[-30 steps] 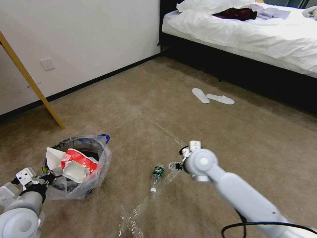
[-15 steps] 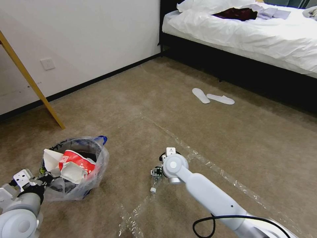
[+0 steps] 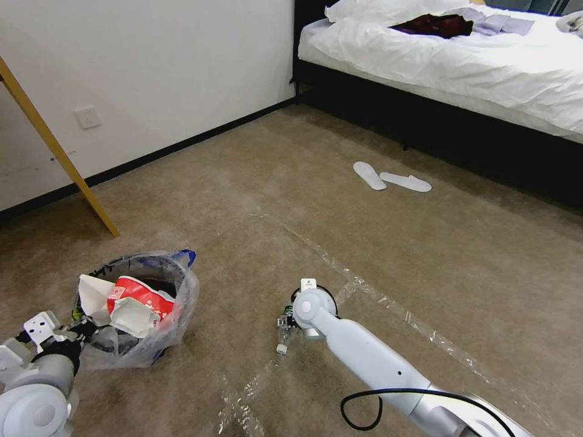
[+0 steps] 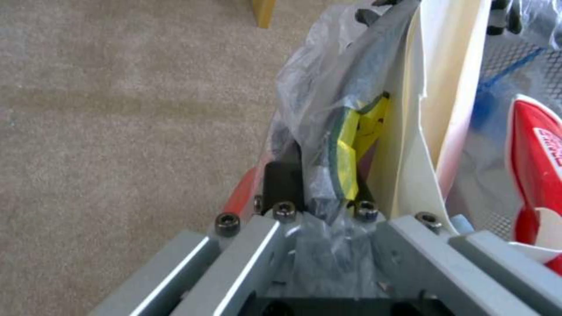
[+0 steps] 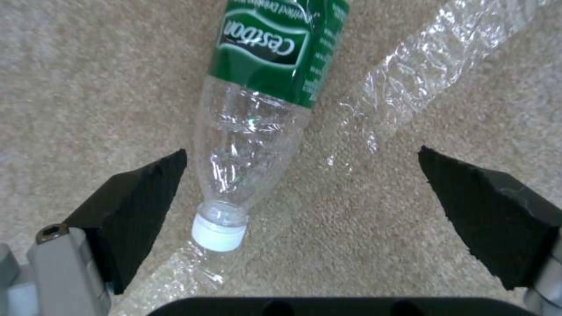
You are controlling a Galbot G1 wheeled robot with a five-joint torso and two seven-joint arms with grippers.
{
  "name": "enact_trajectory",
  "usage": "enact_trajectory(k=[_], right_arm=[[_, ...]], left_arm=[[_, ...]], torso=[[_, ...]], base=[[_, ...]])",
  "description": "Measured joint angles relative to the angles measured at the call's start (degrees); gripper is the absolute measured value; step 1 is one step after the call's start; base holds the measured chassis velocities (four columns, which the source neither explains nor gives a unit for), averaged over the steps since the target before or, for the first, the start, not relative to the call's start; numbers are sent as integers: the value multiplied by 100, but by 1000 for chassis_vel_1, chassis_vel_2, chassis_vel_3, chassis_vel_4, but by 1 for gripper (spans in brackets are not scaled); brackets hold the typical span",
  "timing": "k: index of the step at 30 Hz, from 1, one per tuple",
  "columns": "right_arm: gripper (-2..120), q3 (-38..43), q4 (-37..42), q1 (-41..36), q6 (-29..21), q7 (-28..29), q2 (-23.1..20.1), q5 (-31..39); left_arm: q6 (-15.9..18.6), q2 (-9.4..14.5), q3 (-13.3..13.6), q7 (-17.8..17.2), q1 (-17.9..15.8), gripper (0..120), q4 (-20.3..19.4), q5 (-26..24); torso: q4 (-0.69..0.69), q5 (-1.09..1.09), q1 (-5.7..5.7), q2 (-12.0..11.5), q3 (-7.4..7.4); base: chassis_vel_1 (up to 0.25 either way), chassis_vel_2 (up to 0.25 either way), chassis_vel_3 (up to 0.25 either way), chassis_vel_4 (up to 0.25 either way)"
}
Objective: Pick up the trash bin and place the garbage on the floor into it.
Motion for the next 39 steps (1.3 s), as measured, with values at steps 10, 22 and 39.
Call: enact_trajectory(k=[10,22,39], right_arm=[[100,60,-388,-14,70,-269,197,-253],[96,91,-1071,63,252,-686,470,-735],[62,-74,-1281,172,453,-974,607,-982]], left_arm=[[-19,13,-11,4,66,0,-92,-17],[-28,32,-36,6,123,0,-156,-29],[-46,4,-2,10,126,0,-167,-31]], torso=[[0,0,0,0,0],[0,0,0,0,0],[0,0,0,0,0]], base=[[0,0,0,0],[0,0,0,0],[0,0,0,0]])
